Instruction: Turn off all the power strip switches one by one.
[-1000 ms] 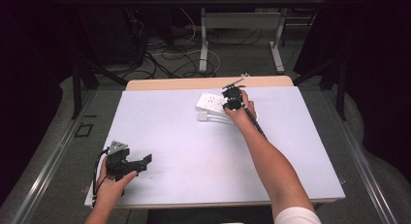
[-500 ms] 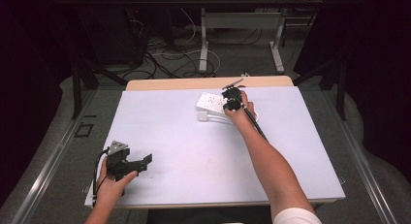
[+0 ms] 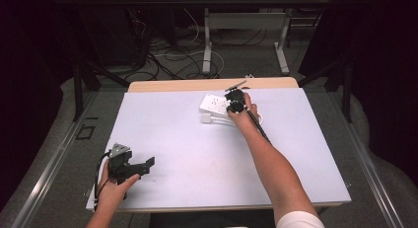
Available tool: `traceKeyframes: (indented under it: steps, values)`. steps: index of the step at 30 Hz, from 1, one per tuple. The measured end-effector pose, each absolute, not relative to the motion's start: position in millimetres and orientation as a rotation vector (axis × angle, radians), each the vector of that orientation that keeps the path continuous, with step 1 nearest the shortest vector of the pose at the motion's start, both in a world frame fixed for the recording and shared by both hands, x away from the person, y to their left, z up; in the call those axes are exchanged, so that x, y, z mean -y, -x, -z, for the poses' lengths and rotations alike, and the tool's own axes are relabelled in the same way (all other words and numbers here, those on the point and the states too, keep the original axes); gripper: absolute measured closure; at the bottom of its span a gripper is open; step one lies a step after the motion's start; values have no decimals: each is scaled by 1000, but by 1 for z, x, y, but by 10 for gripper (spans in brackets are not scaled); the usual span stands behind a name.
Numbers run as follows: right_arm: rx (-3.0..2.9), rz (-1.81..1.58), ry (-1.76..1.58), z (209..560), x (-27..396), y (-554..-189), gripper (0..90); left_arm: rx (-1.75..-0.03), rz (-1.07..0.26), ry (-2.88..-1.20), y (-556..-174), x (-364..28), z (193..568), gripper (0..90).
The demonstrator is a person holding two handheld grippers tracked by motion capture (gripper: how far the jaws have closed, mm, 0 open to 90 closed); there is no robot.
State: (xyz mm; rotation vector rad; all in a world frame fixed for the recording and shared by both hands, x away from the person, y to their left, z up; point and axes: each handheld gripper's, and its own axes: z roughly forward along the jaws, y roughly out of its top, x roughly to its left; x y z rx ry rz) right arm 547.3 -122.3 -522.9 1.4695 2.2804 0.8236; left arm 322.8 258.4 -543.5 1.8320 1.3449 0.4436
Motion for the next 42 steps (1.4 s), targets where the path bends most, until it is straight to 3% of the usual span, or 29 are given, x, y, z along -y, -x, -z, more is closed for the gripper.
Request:
traceKeyframes:
  steps: [42]
  values:
    - [-2287,-824,-1462,512,100,-555,900,-1340,-436,-1823,-325,-259,544,34]
